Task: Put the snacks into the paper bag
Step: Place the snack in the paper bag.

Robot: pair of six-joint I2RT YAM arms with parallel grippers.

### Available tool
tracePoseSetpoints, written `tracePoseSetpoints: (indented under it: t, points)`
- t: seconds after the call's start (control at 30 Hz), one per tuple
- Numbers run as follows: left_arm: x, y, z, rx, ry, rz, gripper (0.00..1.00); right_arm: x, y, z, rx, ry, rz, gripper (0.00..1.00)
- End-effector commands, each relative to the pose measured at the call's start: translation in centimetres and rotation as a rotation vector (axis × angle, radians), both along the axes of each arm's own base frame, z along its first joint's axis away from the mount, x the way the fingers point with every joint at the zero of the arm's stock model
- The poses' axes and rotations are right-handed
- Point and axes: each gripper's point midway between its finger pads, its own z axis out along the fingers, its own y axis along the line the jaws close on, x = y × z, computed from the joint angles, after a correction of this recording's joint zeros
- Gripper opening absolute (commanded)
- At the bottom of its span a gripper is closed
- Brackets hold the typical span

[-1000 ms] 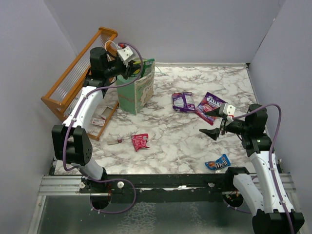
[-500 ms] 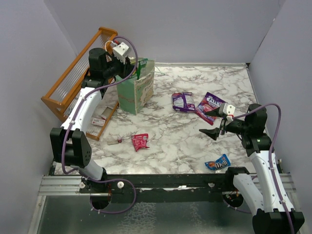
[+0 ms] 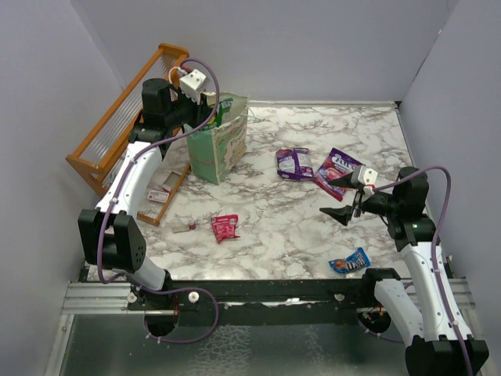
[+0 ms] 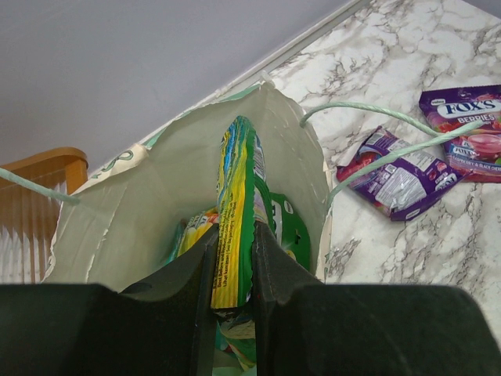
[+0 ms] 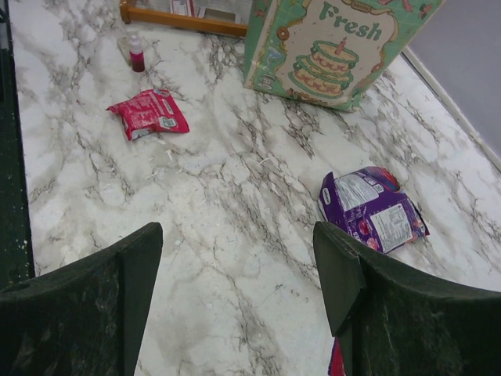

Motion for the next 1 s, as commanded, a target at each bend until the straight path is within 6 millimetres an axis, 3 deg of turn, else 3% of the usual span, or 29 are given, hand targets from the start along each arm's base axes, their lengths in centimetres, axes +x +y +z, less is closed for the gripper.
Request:
tracePoseSetpoints:
  t: [0.0, 0.63, 0.97]
  points:
    - [-0.1, 0.7, -0.2, 0.021, 0.012, 0.033, 0.0, 0.3, -0.2, -0.1, -0.008, -0.021, -0.012, 0.78]
    - [-0.1, 0.4, -5.2, 0.075, 0.098, -0.014, 0.11, 0.4, -0.2, -0.3, -0.01, -0.015, -0.015, 0.79]
    - [-0.1, 0.7, -5.9, 0.116, 0.091, -0.025, 0.29, 0.4, -0.3, -0.3, -0.011, -0.018, -0.016, 0.79]
